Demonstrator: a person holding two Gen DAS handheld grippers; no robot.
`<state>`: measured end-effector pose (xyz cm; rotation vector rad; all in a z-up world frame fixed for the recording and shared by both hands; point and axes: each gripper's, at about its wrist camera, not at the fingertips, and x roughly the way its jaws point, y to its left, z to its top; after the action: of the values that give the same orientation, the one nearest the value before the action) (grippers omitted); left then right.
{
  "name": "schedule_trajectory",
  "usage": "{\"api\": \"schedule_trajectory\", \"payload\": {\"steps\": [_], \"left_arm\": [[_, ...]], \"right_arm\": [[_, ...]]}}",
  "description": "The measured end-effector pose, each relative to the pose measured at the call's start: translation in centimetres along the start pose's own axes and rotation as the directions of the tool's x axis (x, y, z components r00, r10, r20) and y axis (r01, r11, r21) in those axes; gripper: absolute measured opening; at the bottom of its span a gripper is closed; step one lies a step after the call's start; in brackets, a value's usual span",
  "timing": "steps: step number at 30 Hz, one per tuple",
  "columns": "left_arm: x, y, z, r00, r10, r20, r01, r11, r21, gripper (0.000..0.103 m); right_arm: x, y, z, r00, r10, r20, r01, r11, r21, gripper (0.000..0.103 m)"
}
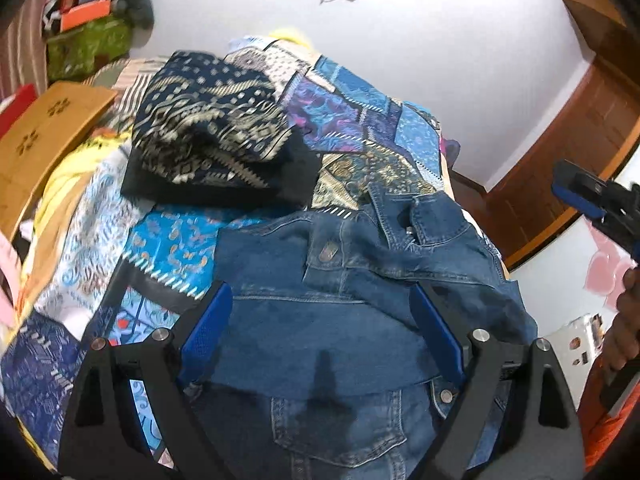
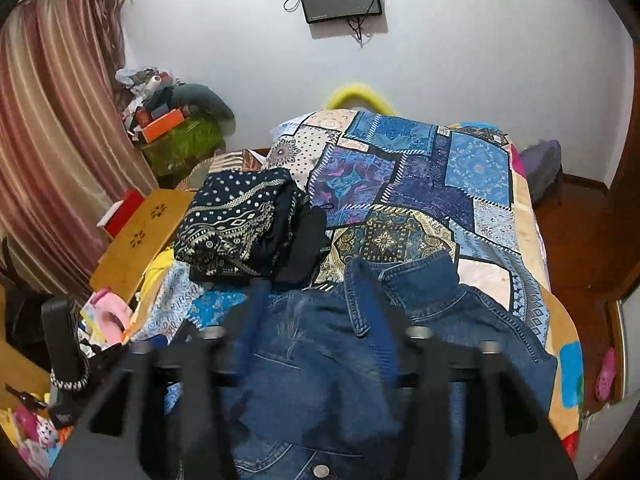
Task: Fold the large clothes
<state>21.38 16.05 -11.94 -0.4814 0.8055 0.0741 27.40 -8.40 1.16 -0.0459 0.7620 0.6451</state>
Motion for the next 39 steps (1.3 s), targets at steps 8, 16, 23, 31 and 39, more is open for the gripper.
{"api": "schedule_trajectory", "payload": {"steps": [8,16,23,31,39], "left_arm": [[3.6,2.4,-0.3,0.983,-0.141,-0.121,0.120,0.980,-0.161,0.090],[9.4,0.8,0.3,0.926,-0.291,-0.239,0.219,0.933,-0.286,0.085],[14.5,-0.8,1.0,0.879,-0.365,-0.307,0.247,0.899,-0.361,0.062],[18.5,-0.1,0.2,0.888,-0.319,-0.331,0.143,0.876,-0.460,0.041],[16.0,-3.8,2.1,0.957,-0.142,-0.253,0.082,0.969,-0.232,0.006]], "right_arm": [[-2.5,-2.7,-1.8,0.993,-0.118,0.015,0.118,0.992,0.037,0.067],[-5.9,-9.4,-5.5,0.954,-0.299,-0.012,0.298,0.947,0.124,0.071],[-8.1,-14.8,-9.3,0.909,-0.408,-0.081,0.415,0.876,0.246,0.071],[-9.3,-17.8,-12.2,0.890,-0.441,-0.116,0.453,0.829,0.328,0.071],[-9.4,-18.8,-13.7,0.914,-0.386,-0.126,0.402,0.820,0.407,0.071]]}}
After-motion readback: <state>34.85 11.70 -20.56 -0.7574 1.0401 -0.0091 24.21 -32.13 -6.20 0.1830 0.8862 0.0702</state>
